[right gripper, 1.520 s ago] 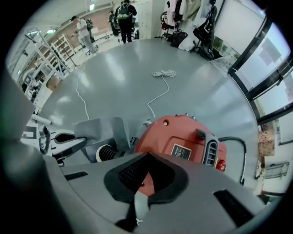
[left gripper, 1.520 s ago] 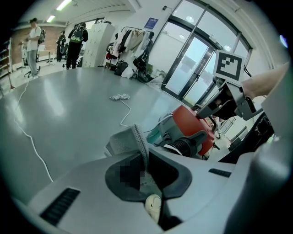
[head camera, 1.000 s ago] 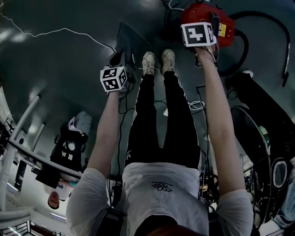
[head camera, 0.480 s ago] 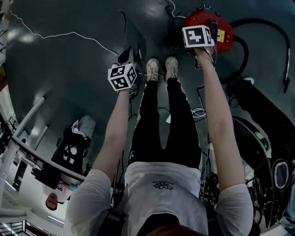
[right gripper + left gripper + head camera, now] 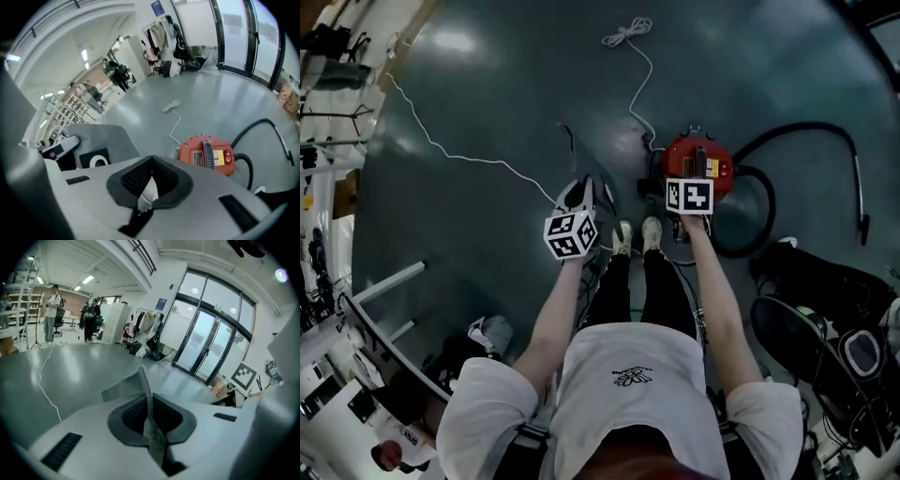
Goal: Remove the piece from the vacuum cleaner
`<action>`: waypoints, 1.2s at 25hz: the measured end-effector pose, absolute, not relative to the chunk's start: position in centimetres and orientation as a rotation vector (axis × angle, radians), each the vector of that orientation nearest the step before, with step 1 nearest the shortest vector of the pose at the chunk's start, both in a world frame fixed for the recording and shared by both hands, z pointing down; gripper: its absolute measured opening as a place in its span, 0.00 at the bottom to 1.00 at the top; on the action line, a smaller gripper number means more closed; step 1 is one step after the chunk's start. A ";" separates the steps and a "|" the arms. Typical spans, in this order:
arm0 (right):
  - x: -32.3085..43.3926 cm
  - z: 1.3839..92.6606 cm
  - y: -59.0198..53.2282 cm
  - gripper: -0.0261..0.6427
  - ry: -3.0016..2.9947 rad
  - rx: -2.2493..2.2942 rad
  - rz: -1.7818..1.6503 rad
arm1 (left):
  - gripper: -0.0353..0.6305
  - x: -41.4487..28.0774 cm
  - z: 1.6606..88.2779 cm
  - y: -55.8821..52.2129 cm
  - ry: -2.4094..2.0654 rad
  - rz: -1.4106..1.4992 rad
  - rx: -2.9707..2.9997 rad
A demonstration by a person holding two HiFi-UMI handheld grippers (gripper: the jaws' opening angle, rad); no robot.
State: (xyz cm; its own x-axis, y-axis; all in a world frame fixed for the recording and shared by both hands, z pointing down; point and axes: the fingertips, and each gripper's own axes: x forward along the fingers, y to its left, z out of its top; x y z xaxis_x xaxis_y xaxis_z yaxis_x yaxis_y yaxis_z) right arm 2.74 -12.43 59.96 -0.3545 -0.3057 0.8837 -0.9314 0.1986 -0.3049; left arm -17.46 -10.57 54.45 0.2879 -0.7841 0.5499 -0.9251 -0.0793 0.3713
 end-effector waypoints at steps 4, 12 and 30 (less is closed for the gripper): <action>3.0 46.6 -12.0 0.06 -2.091 1.247 1.117 | 0.08 -15.0 42.2 -11.0 -1.525 0.114 2.034; 5.9 25.9 -14.3 0.06 -2.608 1.509 0.804 | 0.08 -12.5 24.6 -13.1 -1.580 -0.132 2.340; 5.0 20.9 -11.4 0.06 -2.677 1.423 0.334 | 0.08 -10.2 20.7 -11.3 -1.649 -0.143 2.459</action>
